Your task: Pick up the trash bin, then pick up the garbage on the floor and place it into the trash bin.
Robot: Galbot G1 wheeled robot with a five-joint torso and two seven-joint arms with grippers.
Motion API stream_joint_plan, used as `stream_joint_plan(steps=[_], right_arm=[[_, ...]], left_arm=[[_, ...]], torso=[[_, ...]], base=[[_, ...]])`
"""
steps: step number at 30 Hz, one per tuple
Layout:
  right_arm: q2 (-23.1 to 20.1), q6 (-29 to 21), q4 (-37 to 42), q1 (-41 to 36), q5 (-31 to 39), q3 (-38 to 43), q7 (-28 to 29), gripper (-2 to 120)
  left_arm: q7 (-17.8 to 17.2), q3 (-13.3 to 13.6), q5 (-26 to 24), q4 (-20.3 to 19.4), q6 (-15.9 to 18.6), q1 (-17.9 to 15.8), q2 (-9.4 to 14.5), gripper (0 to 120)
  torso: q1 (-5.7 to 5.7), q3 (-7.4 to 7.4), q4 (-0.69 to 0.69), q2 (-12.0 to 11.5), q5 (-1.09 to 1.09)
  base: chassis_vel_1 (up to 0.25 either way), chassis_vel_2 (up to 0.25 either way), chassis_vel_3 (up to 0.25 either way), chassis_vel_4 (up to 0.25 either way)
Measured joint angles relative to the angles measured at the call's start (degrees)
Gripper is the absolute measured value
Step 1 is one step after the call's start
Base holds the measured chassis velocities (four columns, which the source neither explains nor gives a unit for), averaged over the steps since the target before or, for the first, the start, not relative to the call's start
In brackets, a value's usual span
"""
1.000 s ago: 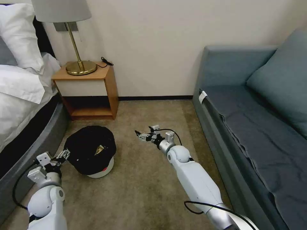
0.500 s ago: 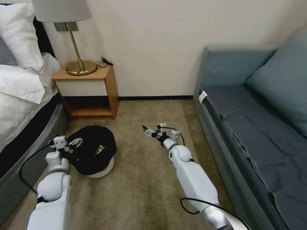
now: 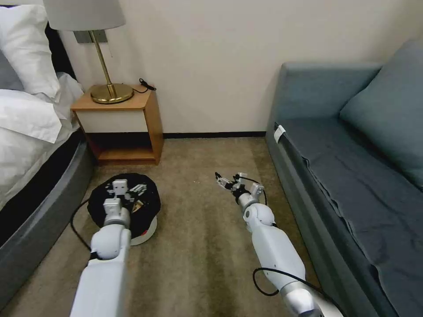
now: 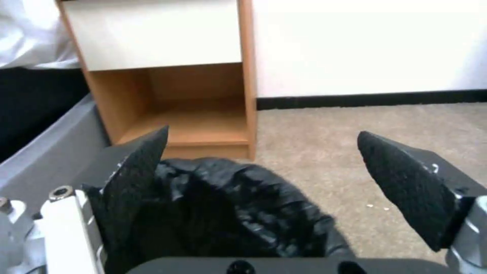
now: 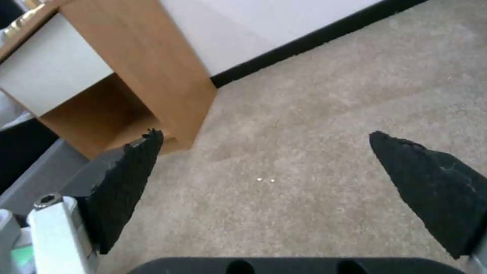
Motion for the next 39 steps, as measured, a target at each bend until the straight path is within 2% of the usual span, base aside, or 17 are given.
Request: stream_joint_plan(steps=[39], right_arm=[[0.16, 0.46, -0.16, -0.16, 0.08, 0.1, -0.23, 100]], left_arm=[[-0.25, 0.03, 0.22, 0.09, 0.33, -0.14, -0.09, 100]], torso=[[0.0, 0.0, 0.01, 0.01, -0.01]], base=[[0.0, 0.0, 0.0, 0.0]])
